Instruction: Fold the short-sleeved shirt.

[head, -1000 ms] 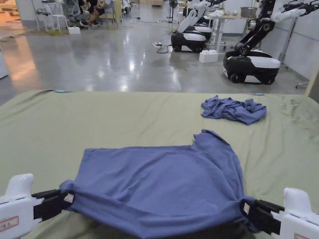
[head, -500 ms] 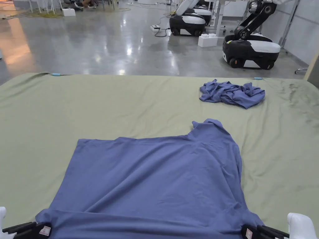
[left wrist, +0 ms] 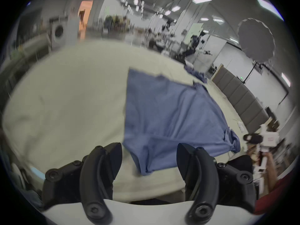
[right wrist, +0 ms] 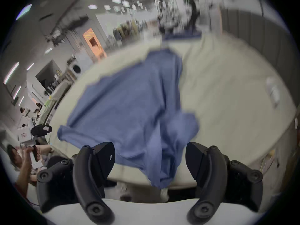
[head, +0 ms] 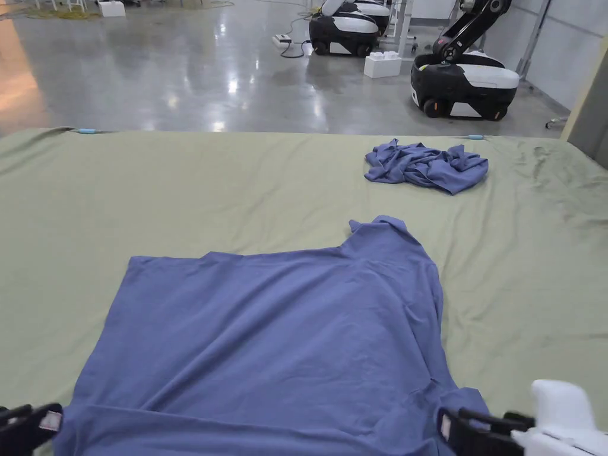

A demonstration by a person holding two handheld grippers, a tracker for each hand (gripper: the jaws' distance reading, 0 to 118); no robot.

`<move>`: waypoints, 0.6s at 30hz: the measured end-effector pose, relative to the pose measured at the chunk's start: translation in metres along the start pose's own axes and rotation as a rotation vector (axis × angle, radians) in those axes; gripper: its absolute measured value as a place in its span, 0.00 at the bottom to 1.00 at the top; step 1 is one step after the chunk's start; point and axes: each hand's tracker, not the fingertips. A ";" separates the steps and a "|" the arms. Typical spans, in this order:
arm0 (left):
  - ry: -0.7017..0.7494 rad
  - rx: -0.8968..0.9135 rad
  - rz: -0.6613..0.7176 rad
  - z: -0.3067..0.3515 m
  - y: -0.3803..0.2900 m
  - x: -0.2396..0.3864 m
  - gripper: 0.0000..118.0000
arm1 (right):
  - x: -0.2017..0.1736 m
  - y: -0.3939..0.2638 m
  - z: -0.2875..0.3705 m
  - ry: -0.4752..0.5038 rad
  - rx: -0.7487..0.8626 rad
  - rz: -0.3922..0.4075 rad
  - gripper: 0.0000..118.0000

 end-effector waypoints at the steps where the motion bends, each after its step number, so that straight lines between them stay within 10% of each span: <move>1: 0.034 0.089 -0.054 0.026 0.003 0.016 0.69 | -0.008 0.000 0.035 -0.032 0.186 0.017 0.83; 5: 0.017 0.414 -0.041 0.105 -0.011 0.061 0.68 | -0.044 -0.017 0.114 -0.093 0.546 0.148 0.69; 6: 0.019 0.462 -0.025 0.114 -0.017 0.070 0.59 | -0.051 -0.018 0.121 -0.127 0.515 0.140 0.28; 7: 0.039 0.477 -0.016 0.120 -0.019 0.077 0.28 | -0.055 -0.019 0.126 -0.105 0.505 0.146 0.02; 8: 0.042 0.454 -0.026 0.124 -0.021 0.083 0.00 | -0.060 -0.018 0.128 -0.128 0.481 0.171 0.02; 14: 0.079 0.430 -0.049 0.114 -0.029 0.086 0.00 | -0.048 -0.010 0.111 -0.029 0.317 0.054 0.02; 18: 0.055 0.402 -0.017 0.107 -0.028 0.079 0.00 | -0.027 -0.001 0.032 -0.136 -0.049 -0.041 0.05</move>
